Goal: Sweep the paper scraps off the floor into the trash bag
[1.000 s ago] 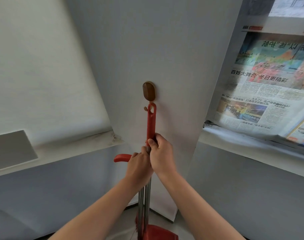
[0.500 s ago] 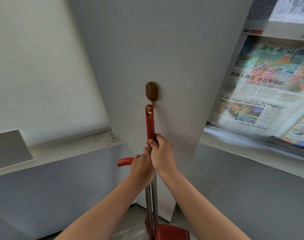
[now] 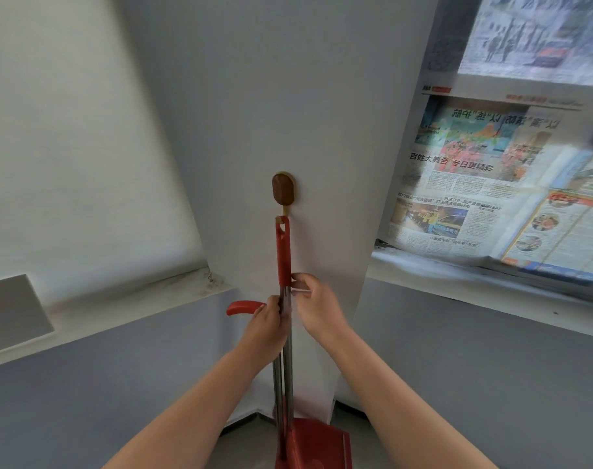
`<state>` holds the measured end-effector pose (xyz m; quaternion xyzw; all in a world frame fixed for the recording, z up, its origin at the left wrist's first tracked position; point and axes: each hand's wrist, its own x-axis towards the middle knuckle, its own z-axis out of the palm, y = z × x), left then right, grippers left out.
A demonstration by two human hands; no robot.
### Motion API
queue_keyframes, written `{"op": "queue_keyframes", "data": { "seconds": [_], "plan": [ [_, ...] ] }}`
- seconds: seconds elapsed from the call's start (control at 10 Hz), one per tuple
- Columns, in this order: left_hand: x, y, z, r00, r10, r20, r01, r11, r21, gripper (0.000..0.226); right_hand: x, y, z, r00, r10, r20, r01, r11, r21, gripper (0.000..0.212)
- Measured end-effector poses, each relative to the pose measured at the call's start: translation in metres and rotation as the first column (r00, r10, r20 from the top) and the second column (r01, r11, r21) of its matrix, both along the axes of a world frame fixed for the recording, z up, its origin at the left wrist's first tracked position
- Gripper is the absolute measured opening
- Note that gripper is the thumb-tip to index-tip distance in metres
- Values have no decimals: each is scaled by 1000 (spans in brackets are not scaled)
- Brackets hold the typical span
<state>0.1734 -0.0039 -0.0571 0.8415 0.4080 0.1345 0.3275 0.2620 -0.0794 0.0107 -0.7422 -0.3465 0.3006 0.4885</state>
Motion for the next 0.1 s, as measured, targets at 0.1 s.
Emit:
{"op": "queue_keyframes", "data": {
  "seconds": [0.1],
  "plan": [
    [-32, -7, 2, 980, -168, -104, 166, 986, -26, 38, -25, -28, 1, 997, -67, -27, 66, 997, -34, 42]
  ]
}}
